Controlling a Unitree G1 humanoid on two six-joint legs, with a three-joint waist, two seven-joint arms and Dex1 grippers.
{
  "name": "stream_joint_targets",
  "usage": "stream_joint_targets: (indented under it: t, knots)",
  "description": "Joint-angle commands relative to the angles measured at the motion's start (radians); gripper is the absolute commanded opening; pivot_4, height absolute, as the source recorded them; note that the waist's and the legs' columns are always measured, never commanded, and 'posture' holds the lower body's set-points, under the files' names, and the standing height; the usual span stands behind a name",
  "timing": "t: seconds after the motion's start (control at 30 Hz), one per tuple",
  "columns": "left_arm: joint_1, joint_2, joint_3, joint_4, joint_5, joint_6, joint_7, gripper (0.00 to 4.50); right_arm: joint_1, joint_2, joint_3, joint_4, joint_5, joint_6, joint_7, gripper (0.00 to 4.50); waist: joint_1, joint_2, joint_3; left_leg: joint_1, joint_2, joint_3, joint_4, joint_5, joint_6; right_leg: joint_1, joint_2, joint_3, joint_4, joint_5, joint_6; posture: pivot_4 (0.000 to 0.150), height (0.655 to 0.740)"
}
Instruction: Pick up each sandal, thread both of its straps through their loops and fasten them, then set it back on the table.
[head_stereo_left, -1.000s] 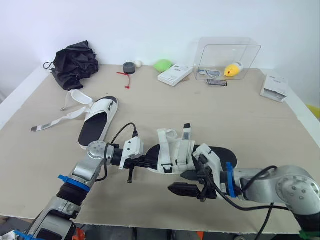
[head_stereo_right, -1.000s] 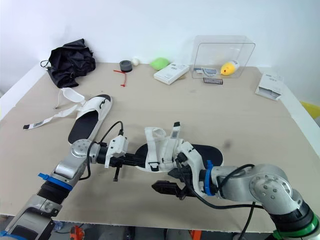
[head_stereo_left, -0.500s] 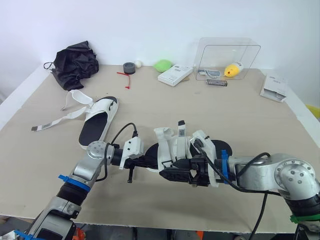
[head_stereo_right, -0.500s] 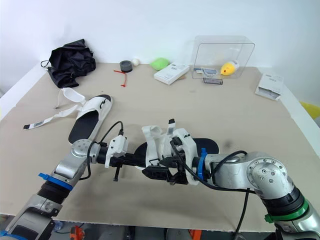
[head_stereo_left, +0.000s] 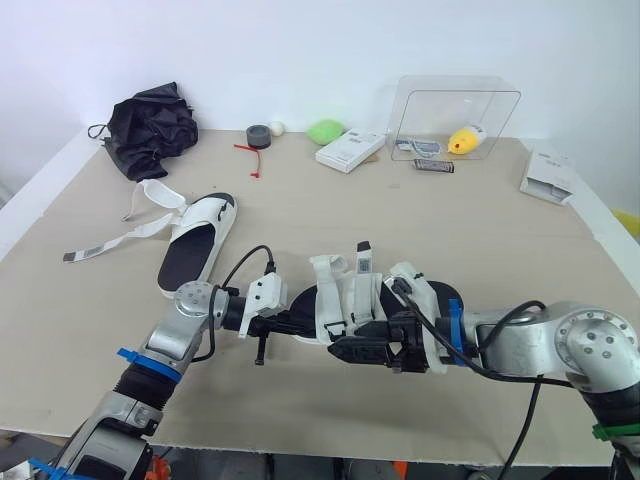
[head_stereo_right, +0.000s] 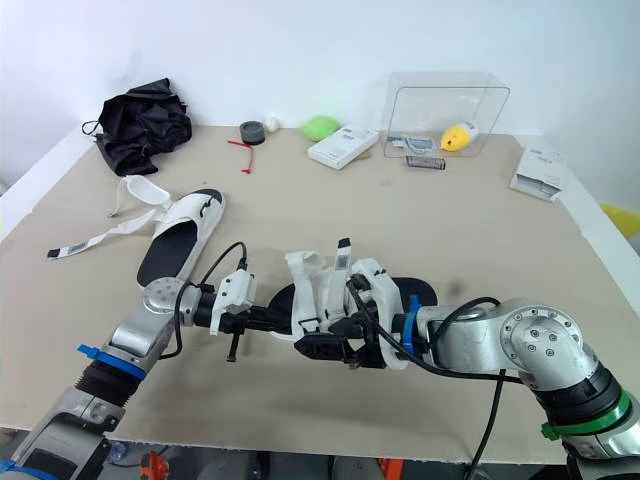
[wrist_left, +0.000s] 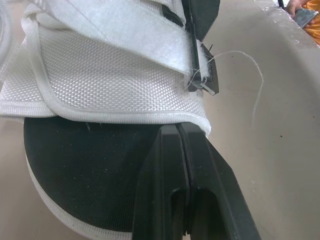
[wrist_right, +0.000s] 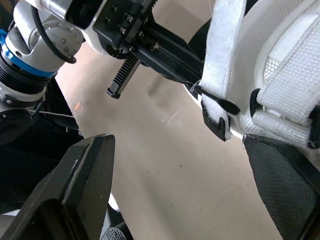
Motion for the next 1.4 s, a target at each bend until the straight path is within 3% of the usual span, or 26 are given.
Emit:
stream_joint_targets:
  t: [0.03, 0.43, 0.53, 0.8, 1.13, 1.4]
  knots:
    - [0.041, 0.006, -0.074, 0.066, 0.058, 0.020, -0.019, 0.00, -0.023, 0.020, 0.008, 0.009, 0.000, -0.018, -0.012, 4.41, 0.000, 0.000, 0.000, 0.000, 0.000, 0.000, 0.000, 0.000, 0.000, 0.000, 0.000, 0.000, 0.000, 0.000, 0.000, 0.150, 0.7400]
    - [0.040, 0.008, -0.070, 0.072, 0.060, 0.014, -0.019, 0.00, -0.084, 0.104, 0.040, 0.062, -0.021, -0.016, -0.041, 4.41, -0.001, 0.000, 0.000, 0.001, 0.002, 0.000, 0.000, 0.001, 0.002, 0.000, 0.000, 0.000, 0.000, 0.002, -0.003, 0.150, 0.7400]
    - [0.045, 0.009, -0.070, 0.067, 0.061, 0.014, -0.017, 0.00, -0.078, 0.105, 0.044, 0.055, -0.021, -0.015, -0.041, 3.64, -0.001, 0.000, 0.000, 0.001, 0.002, 0.000, 0.000, 0.002, 0.003, -0.001, 0.001, -0.001, 0.000, 0.003, -0.004, 0.150, 0.7400]
    - [0.050, 0.008, -0.070, 0.060, 0.062, 0.017, -0.018, 0.00, -0.083, 0.117, 0.047, 0.068, -0.034, -0.014, -0.046, 0.07, -0.001, 0.000, 0.000, -0.001, 0.002, 0.000, -0.001, 0.002, 0.004, -0.001, 0.001, 0.000, 0.000, 0.002, -0.003, 0.150, 0.7400]
    - [0.051, 0.006, -0.071, 0.060, 0.063, 0.017, -0.015, 0.00, -0.059, 0.068, 0.026, 0.033, 0.018, 0.030, 0.051, 0.02, 0.000, 0.000, 0.000, -0.001, 0.002, 0.000, -0.001, 0.002, 0.004, -0.002, 0.001, 0.000, 0.000, 0.002, -0.003, 0.150, 0.7400]
    - [0.050, 0.002, -0.074, 0.065, 0.065, 0.014, -0.020, 0.00, -0.054, -0.037, -0.091, -0.065, 0.070, 0.045, 0.474, 0.02, 0.001, 0.000, 0.001, -0.001, 0.002, -0.001, -0.001, 0.002, 0.004, -0.001, 0.001, -0.002, -0.001, 0.001, -0.002, 0.150, 0.7400]
